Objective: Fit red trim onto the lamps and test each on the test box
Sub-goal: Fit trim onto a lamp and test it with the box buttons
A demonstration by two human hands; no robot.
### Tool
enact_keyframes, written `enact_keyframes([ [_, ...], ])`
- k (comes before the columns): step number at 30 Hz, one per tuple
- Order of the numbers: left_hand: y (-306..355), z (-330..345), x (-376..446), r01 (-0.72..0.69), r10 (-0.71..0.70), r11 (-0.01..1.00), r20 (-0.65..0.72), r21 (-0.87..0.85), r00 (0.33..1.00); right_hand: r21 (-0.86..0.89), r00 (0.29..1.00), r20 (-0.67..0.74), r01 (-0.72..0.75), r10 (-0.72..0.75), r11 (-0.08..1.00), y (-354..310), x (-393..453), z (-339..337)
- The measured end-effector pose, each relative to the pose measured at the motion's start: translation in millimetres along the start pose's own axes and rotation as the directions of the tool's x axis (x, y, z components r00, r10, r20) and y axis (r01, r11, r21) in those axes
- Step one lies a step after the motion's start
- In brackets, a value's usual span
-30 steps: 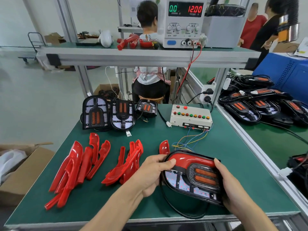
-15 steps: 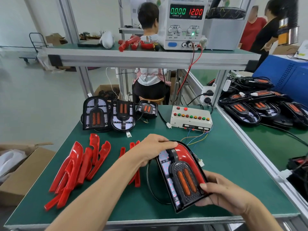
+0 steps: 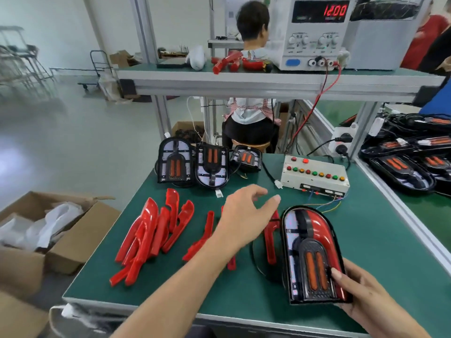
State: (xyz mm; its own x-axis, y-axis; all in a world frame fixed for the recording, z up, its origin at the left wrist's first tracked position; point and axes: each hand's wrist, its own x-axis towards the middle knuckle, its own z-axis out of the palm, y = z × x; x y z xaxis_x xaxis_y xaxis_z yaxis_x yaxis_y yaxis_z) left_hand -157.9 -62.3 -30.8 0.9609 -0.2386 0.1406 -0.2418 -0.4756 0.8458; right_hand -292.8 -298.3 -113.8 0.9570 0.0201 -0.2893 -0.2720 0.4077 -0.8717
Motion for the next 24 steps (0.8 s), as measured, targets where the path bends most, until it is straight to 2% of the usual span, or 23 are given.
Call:
enact_keyframes([
  [2, -14, -27, -9, -0.023, 0.034, 0.996, -0.136, 0.081, 0.990, 0.023, 1.000, -0.026, 0.006, -0.005, 1.000, 0, -1, 0],
  [4, -33, -57, -10, 0.053, 0.007, 0.962, -0.220, 0.267, 0.976, 0.051, 0.999, -0.038, 0.005, -0.003, 0.999, 0, 0, 2],
  [5, -43, -71, -9, 0.119, -0.025, 0.911, -0.236, 0.394, 0.972, 0.057, 0.999, -0.041, 0.003, 0.000, 0.998, 0, 1, 4],
  [8, -69, -94, -4, 0.274, -0.157, 0.659, -0.228, 0.700, 0.961, 0.059, 1.000, -0.021, -0.009, 0.010, 0.998, 0, 1, 8],
  [12, -88, -85, 3, 0.236, -0.220, 0.488, -0.144, 0.840, 0.965, 0.027, 1.000, -0.018, -0.010, 0.011, 1.000, -1, -2, 8],
  [14, -93, -76, 7, 0.225, -0.235, 0.460, -0.127, 0.859, 0.964, 0.019, 1.000, -0.024, -0.014, 0.015, 1.000, -1, -3, 7],
  [20, -98, -62, 15, 0.189, -0.217, 0.459, -0.097, 0.868, 0.971, 0.018, 0.999, -0.042, -0.029, 0.029, 0.999, -1, -2, 4],
  [22, -97, -61, 16, 0.189, -0.199, 0.477, -0.104, 0.858, 0.974, 0.013, 0.998, -0.048, -0.029, 0.029, 1.000, 0, -1, 3],
  [24, -93, -61, 17, 0.189, -0.142, 0.546, -0.132, 0.816, 0.981, 0.007, 0.999, -0.043, -0.029, 0.029, 1.000, 0, 0, 4],
])
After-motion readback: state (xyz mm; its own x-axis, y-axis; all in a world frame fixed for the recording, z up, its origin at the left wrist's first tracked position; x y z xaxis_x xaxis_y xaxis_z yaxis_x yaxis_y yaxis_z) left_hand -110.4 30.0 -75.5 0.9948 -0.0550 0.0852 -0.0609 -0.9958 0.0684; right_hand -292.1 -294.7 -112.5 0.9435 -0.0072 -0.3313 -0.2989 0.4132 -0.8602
